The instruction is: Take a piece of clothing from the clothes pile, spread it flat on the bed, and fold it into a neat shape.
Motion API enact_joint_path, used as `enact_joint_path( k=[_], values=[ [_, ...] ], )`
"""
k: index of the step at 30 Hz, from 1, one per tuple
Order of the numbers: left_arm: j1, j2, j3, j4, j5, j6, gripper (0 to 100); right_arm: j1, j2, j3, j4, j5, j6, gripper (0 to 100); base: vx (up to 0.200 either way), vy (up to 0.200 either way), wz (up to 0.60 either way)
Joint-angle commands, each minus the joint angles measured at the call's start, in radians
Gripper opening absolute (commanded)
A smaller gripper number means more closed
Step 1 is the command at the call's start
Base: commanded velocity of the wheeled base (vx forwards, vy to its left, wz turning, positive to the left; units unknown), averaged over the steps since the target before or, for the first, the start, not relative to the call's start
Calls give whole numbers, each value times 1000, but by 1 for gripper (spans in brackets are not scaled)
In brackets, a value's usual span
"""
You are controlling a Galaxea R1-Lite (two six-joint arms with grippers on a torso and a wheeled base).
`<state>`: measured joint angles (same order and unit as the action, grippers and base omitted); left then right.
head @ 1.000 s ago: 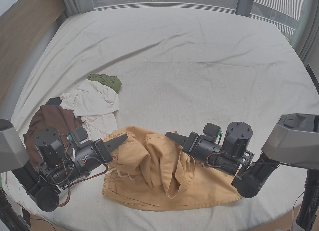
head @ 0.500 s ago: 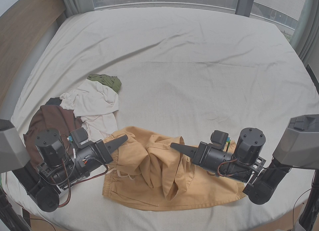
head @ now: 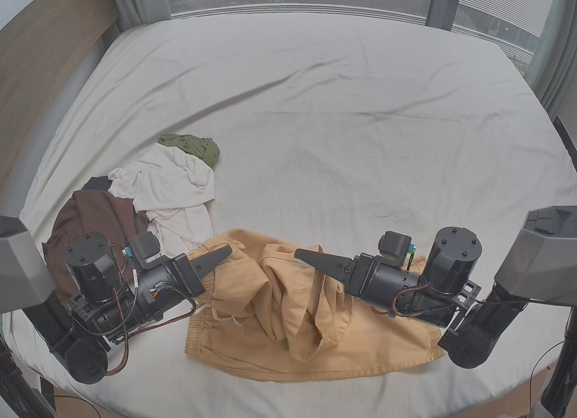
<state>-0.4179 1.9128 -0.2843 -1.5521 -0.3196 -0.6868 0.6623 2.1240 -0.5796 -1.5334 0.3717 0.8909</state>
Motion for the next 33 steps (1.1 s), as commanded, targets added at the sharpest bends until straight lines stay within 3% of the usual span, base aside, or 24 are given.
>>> enact_joint_path(
  k=[1, 25, 26, 33],
  values=[
    [-1, 0, 0, 0, 1, 0, 0, 8, 13, -32, 7, 3, 0, 100, 0, 0, 0],
    [-1, -1, 0, -2, 1, 1, 0, 39, 113, -152, 33, 3, -4, 100, 0, 0, 0],
    [-1, -1, 0, -2, 1, 1, 0, 37, 116, -157, 33, 3, -4, 0, 0, 0, 0],
    [-1, -1, 0, -2, 1, 0, 0, 33, 134, -177, 33, 1, -10, 0, 0, 0, 0]
  ],
)
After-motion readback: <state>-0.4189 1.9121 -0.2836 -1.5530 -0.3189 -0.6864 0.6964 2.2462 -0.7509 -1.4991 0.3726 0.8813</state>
